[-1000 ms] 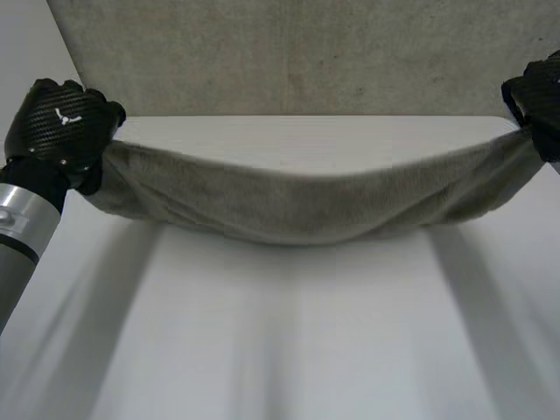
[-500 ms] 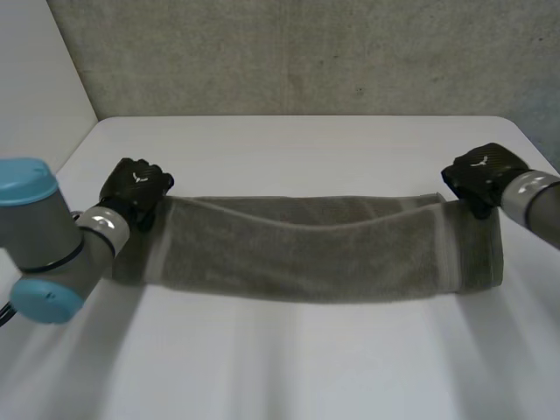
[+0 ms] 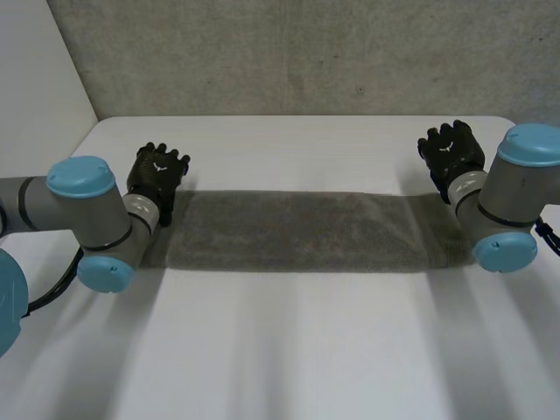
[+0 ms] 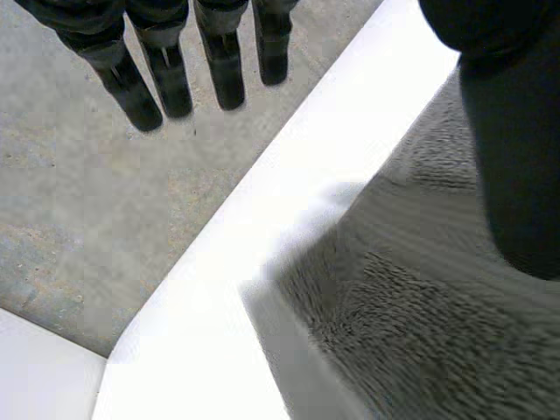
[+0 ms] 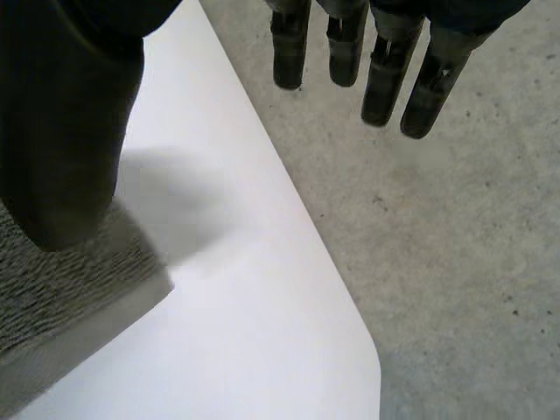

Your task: Fold the towel.

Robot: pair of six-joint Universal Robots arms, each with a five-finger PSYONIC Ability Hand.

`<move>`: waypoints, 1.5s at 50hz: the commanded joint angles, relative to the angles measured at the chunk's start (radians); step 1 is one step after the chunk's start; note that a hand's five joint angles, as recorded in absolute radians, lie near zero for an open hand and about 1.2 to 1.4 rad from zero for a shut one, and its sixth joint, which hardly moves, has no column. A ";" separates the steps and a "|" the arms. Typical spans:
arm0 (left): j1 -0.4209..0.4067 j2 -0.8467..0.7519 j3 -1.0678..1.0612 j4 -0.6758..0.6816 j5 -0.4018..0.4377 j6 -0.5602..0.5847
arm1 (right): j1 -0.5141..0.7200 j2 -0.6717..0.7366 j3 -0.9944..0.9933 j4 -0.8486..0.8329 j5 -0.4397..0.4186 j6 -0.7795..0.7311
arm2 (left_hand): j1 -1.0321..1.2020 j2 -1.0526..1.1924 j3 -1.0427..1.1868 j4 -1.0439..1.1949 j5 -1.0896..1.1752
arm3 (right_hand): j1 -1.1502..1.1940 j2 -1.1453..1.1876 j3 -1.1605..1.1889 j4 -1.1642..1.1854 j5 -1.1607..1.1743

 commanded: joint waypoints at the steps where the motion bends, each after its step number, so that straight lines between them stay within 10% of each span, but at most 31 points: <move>1: -0.008 0.059 -0.045 0.002 -0.060 -0.002 | 0.004 -0.027 0.052 0.006 0.043 0.009 | -0.105 -0.110 -0.101 -0.096 -0.259 | -0.084 -0.077 -0.087 -0.092 -0.061; 12: -0.007 0.303 -0.367 0.045 -0.037 -0.066 | -0.011 -0.353 0.345 0.165 -0.060 0.134 | -0.084 -0.089 -0.080 -0.075 -0.239 | -0.084 -0.077 -0.087 -0.092 -0.061; 24: 0.004 0.412 -0.525 0.053 0.172 -0.299 | -0.131 -0.314 0.445 0.284 -0.190 0.193 | -0.082 -0.086 -0.077 -0.072 -0.236 | 0.140 0.148 0.137 0.133 0.163; 35: 0.004 0.414 -0.525 0.053 0.172 -0.309 | -0.160 -0.218 0.431 0.178 -0.187 0.193 | -0.082 -0.086 -0.077 -0.072 -0.236 | 0.258 0.265 0.255 0.250 0.281; 42: -0.001 0.414 -0.527 0.054 0.171 -0.309 | -0.182 -0.185 0.405 0.164 -0.181 0.191 | -0.082 -0.086 -0.077 -0.072 -0.236 | 1.137 1.144 1.134 1.129 1.160; 50: 0.001 0.421 -0.530 0.054 0.164 -0.309 | -0.235 -0.240 0.380 0.176 -0.127 0.135 | -0.082 -0.086 -0.077 -0.072 -0.236 | 1.137 1.145 1.134 1.130 1.160; 58: 0.009 0.472 -0.528 0.053 0.164 -0.312 | -0.430 -0.287 0.299 0.248 0.000 -0.252 | -0.082 -0.086 -0.077 -0.072 -0.236 | 1.137 1.145 1.134 1.130 1.160; 75: -0.013 0.495 -0.516 0.053 0.161 -0.327 | 0.337 -0.287 0.242 -0.112 -0.021 -0.017 | -0.084 -0.089 -0.080 -0.075 -0.239 | 1.137 1.145 1.134 1.130 1.160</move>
